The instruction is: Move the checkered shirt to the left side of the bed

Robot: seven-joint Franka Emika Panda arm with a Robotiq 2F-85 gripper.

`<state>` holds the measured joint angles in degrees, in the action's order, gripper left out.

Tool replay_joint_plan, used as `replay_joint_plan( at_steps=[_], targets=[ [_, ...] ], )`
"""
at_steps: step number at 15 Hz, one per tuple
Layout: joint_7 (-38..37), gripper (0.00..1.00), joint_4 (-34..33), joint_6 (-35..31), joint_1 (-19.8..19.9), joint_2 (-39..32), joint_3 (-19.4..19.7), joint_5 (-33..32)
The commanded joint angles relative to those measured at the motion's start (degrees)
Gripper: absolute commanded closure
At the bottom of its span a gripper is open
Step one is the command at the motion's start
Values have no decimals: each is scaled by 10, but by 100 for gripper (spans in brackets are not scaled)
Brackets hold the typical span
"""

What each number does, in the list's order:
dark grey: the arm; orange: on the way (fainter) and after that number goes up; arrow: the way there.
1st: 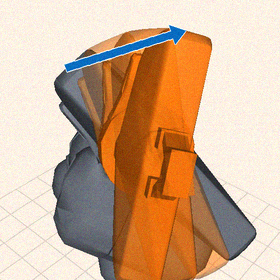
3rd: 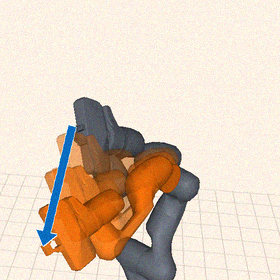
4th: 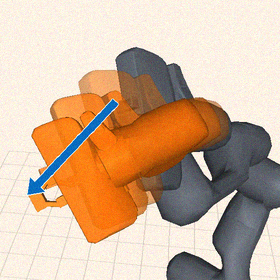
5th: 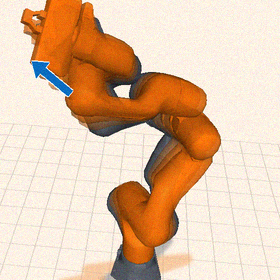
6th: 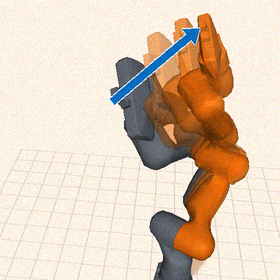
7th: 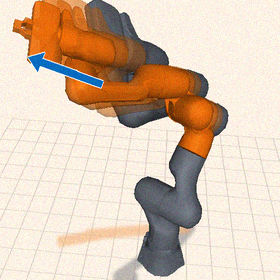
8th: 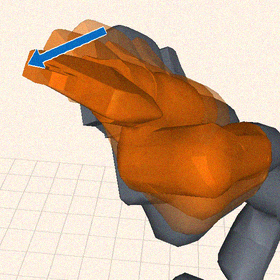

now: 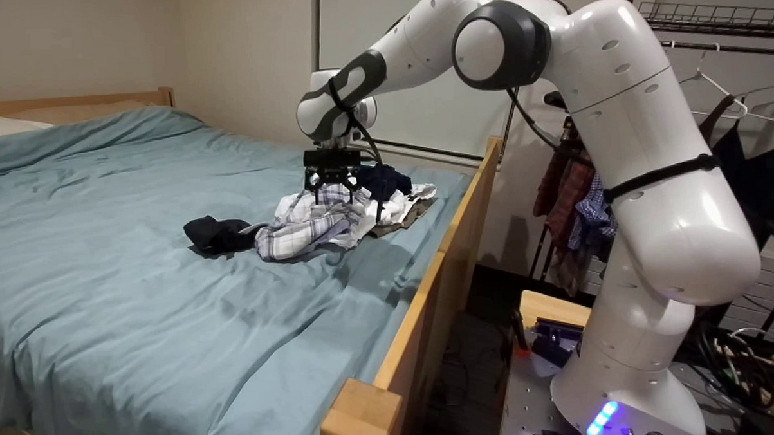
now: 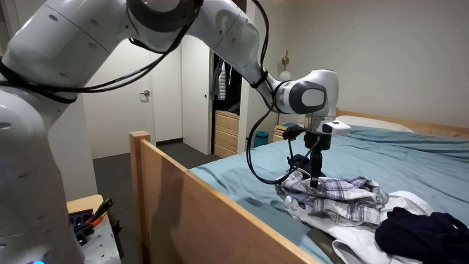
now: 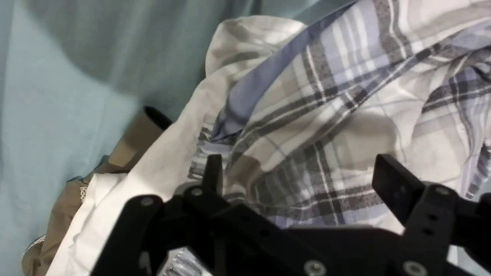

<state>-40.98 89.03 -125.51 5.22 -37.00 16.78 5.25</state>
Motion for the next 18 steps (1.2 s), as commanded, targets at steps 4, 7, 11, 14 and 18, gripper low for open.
replay_joint_plan(
  at_steps=[4, 7, 11, 14, 18],
  targets=[
    [37, 0, -81, -31, 33, -75, -50, 20],
    [20, 0, -113, -12, 28, -106, -49, 15],
    [12, 25, -136, -5, 25, -126, -45, 12],
    [15, 40, -135, -4, 24, -122, -47, 13],
    [46, 66, -104, -21, 28, -90, -62, 21]
  ],
)
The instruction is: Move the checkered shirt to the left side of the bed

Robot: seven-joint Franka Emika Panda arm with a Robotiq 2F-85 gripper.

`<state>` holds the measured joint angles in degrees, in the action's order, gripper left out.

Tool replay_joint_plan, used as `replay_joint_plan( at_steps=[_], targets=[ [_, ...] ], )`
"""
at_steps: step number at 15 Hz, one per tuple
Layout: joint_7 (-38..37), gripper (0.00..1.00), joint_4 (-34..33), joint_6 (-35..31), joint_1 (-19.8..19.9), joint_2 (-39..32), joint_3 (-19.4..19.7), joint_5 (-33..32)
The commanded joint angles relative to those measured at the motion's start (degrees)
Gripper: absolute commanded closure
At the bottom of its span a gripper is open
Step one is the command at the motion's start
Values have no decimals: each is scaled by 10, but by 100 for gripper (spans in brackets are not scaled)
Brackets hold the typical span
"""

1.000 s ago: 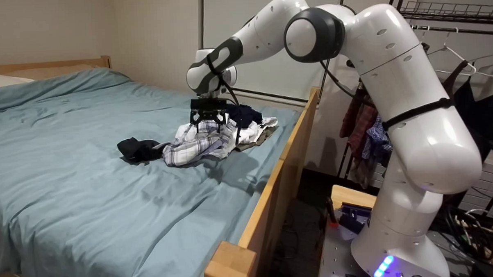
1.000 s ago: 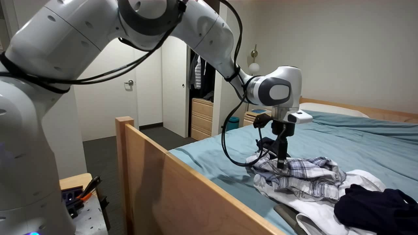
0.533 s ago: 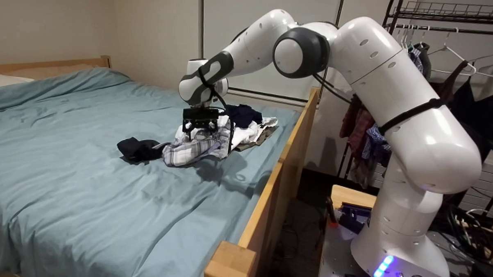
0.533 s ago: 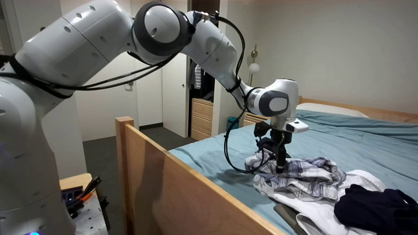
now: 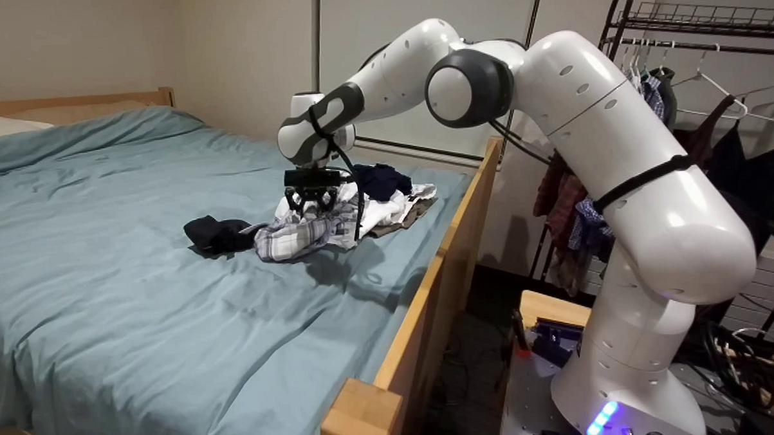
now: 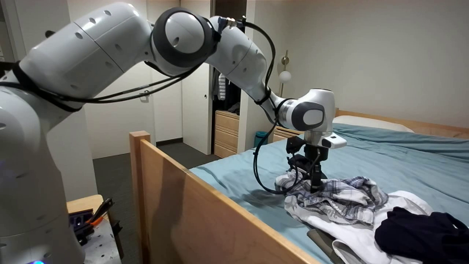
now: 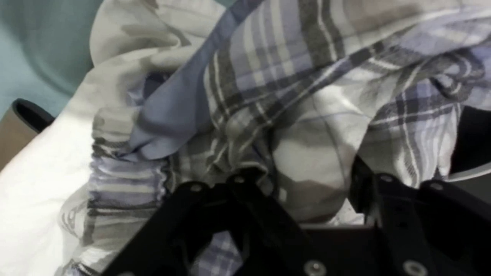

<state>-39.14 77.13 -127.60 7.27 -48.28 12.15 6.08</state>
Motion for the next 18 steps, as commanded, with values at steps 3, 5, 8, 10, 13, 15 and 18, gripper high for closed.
replay_joint_plan(
  at_steps=[3, 5, 8, 10, 13, 15, 18],
  targets=[
    [64, 87, 35, -21, 12, 43, -30, 19],
    [121, 98, 53, -45, 21, 59, -50, 32],
    [206, 99, 86, -56, 15, 90, -63, 27],
    [246, 98, 117, -50, 0, 120, -68, 13],
    [284, 98, 187, -47, -34, 188, -70, -21],
    [303, 98, 230, -44, -57, 235, -75, -46],
    [326, 98, 297, -38, -88, 318, -83, -91]
  ],
)
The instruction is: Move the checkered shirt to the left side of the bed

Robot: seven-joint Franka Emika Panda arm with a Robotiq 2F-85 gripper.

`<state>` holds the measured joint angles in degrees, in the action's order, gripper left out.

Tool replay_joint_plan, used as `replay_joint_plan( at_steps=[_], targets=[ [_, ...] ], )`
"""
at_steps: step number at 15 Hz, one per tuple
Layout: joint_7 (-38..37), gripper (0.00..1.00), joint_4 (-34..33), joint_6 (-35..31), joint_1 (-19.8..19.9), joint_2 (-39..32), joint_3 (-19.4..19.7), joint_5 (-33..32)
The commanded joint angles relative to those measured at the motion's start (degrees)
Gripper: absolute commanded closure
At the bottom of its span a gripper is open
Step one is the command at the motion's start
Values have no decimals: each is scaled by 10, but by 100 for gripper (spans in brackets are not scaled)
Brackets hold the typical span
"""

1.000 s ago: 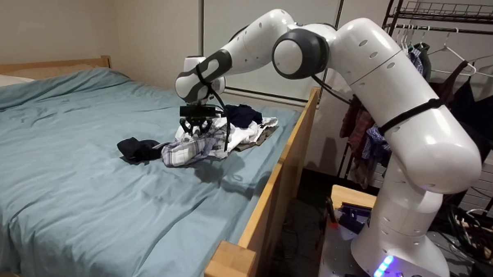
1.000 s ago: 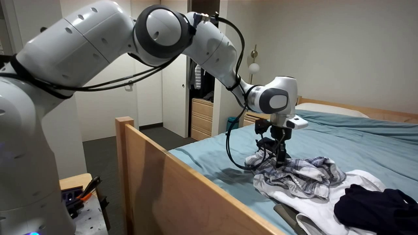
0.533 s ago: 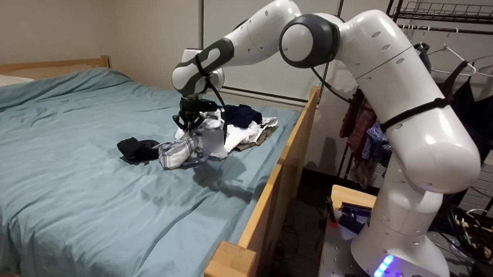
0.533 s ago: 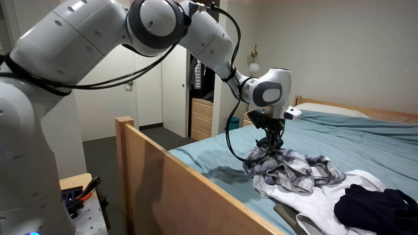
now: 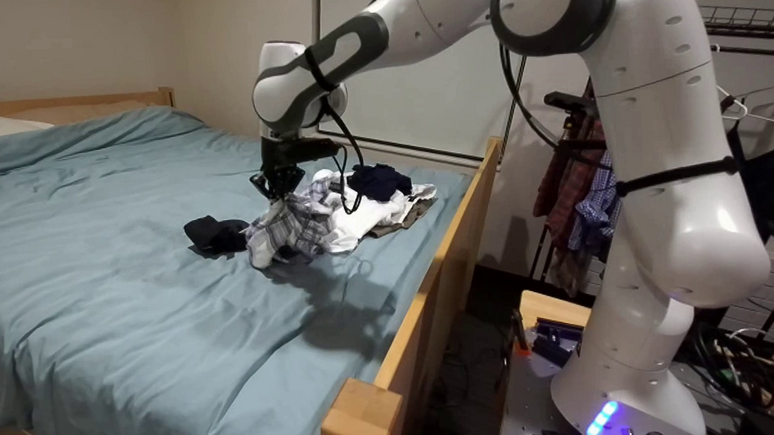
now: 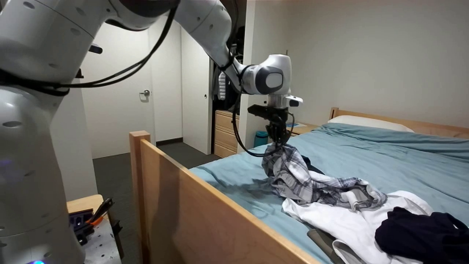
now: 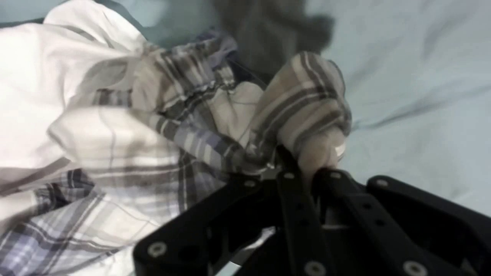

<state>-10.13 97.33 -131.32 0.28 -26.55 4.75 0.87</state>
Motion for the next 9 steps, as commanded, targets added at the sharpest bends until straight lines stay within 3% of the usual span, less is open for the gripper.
replay_joint_plan(
  at_steps=[1, 4, 5, 9],
  targets=[
    [44, 98, 116, 1, -26, 128, -13, -54],
    [96, 98, 170, -17, -28, 196, -30, -78],
    [50, 91, 111, 2, -29, 139, -29, -65],
    [80, 91, 154, 1, -27, 188, -35, -67]
  ],
)
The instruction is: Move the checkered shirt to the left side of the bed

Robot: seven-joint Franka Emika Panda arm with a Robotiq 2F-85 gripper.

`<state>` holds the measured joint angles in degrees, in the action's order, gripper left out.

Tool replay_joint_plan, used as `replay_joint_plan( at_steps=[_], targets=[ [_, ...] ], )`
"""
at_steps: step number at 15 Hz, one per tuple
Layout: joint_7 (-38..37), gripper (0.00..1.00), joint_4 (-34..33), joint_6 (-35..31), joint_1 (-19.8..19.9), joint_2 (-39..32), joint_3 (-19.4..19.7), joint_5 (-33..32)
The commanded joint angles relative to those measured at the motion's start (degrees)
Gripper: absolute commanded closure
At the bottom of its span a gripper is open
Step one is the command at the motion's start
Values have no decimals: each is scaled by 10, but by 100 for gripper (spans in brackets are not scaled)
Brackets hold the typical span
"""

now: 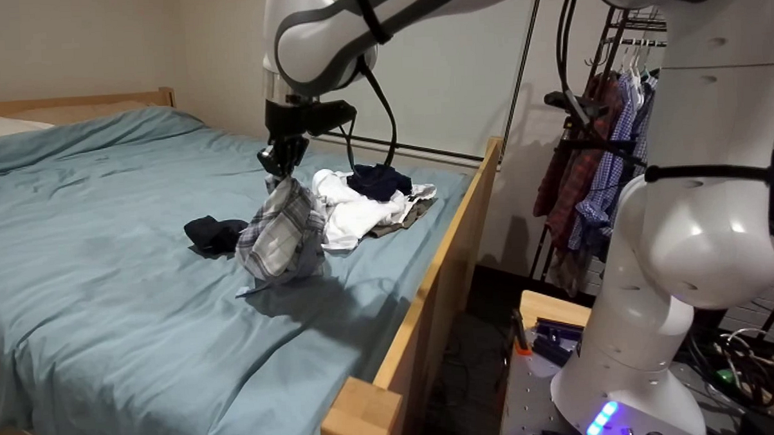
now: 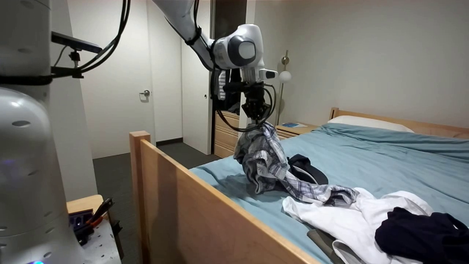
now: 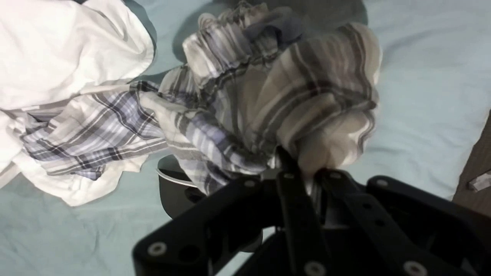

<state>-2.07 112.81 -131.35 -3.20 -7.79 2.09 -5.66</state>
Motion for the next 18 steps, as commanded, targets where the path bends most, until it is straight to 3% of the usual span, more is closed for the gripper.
replay_joint_plan(
  at_steps=[1, 4, 12, 18],
  targets=[
    [22, 98, -6, 9, 14, -9, -10, 22],
    [69, 98, -44, 25, -4, -39, -29, -2],
    [65, 98, -137, 120, -110, -65, -97, -150],
    [143, 98, -153, 100, -138, -71, -121, -235]
  ],
)
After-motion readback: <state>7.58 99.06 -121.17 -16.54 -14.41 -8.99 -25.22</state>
